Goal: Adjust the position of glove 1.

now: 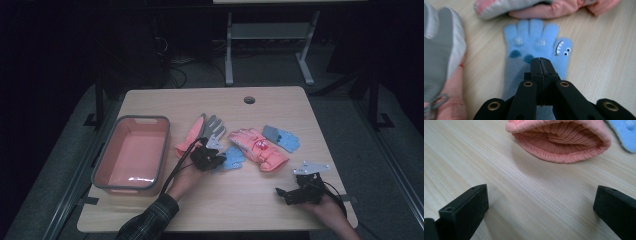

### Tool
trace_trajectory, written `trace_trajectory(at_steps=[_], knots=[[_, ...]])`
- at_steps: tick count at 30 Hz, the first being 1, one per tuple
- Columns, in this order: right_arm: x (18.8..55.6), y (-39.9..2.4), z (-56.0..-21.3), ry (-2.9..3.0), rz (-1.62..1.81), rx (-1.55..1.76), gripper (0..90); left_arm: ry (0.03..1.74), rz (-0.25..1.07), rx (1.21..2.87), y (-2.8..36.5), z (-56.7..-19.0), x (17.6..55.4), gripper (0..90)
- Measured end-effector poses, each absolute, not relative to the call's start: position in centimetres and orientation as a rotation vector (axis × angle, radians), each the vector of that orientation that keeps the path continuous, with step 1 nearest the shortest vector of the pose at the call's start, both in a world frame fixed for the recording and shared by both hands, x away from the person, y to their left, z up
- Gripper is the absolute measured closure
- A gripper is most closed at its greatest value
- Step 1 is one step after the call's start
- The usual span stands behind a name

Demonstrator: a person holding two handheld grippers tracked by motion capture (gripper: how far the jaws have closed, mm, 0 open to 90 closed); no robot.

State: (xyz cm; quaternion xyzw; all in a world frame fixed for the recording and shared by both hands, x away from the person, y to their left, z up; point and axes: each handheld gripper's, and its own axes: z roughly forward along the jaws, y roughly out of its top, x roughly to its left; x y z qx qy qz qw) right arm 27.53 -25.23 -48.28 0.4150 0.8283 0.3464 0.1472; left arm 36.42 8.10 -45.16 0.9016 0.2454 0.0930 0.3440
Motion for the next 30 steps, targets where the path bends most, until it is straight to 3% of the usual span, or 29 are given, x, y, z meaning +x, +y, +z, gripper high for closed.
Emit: trace_trajectory(at_steps=[11, 30], knots=[[27.6, -25.2, -48.3, 2.389, 1.0, 1.188, 0.0, 0.632, 0.184, 2.372, 8.1, -45.8, 35.8, 89.6], [27.5, -25.2, -48.3, 2.392, 1.0, 1.181, 0.0, 0.554, 0.048, 2.349, 7.3, -46.0, 30.8, 89.7]])
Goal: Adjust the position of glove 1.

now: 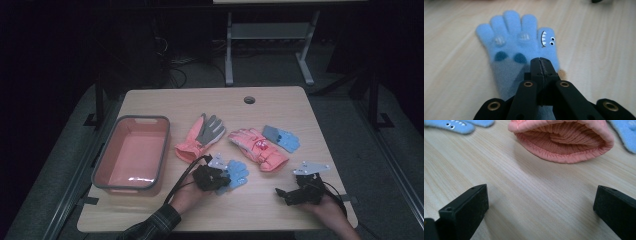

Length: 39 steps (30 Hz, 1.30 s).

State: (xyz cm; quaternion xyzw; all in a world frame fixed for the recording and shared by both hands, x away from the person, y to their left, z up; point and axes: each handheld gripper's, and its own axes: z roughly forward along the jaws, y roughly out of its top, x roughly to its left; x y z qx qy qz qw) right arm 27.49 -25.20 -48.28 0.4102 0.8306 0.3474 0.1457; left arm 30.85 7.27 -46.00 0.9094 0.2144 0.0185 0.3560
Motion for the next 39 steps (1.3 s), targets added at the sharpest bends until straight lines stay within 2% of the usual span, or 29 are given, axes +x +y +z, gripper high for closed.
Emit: trace_trajectory(at_steps=[11, 23, 39], knots=[[27.5, -25.2, -48.3, 2.392, 1.001, 1.18, 0.0, 0.476, 0.016, 2.359, 6.1, -45.8, 29.1, 89.6], [27.5, -25.2, -48.3, 2.391, 1.002, 1.181, 0.0, 0.583, 0.096, 2.323, 10.0, -44.6, 30.1, 89.5], [27.5, -25.2, -48.3, 2.391, 1.0, 1.178, 0.0, 0.561, 0.046, 2.358, 9.4, -45.2, 29.2, 89.5]])
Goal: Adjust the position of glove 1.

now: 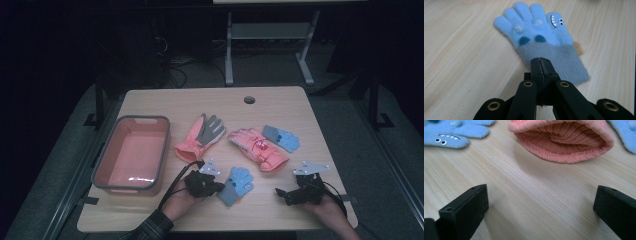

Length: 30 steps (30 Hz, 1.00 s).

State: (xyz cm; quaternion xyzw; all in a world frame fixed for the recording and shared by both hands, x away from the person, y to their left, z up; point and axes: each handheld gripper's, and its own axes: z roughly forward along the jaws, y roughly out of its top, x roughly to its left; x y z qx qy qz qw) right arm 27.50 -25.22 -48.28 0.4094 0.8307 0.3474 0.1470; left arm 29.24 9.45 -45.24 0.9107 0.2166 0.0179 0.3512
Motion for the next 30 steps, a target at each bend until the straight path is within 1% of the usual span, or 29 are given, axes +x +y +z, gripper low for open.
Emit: trace_trajectory(at_steps=[12, 30], knots=[[27.5, -25.2, -48.3, 2.391, 1.0, 1.176, 0.0, 0.526, 0.011, 2.365, 8.5, -45.5, 28.7, 89.5], [27.5, -25.2, -48.3, 2.391, 0.999, 1.18, 0.0, 0.408, -0.03, 2.375, 4.3, -45.8, 28.0, 89.5]])
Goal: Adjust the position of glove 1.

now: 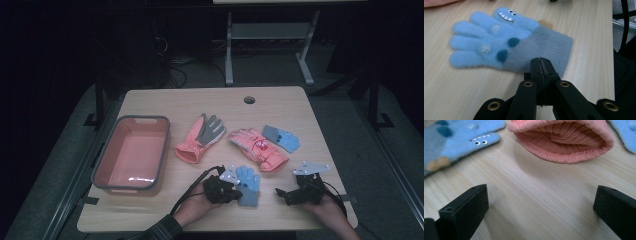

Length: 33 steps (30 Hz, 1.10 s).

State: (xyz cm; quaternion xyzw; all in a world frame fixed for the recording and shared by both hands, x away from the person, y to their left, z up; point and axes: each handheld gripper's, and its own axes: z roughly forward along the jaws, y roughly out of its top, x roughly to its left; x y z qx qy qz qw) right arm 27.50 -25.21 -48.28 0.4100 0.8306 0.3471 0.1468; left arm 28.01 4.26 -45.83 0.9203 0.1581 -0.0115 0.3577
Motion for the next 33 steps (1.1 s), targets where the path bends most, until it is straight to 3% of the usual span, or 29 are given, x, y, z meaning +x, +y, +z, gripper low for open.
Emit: trace_trajectory(at_steps=[6, 10, 18, 33], knots=[[27.5, -25.1, -48.2, 2.394, 0.994, 1.185, 0.1, 0.396, 0.018, 2.366, 3.9, -45.3, 28.6, 89.5], [27.4, -25.0, -47.8, 2.414, 1.005, 1.16, 13.9, 0.409, 0.084, 2.36, 4.2, -44.5, 30.2, 89.5], [27.3, -25.0, -47.9, 2.412, 1.014, 1.14, 13.0, 0.465, 0.119, 2.373, 3.2, -45.5, 33.7, 89.5], [27.1, -25.3, -48.1, 2.402, 1.051, 1.126, 12.3, 0.546, 0.104, 2.414, 8.3, -45.5, 31.3, 89.5]])
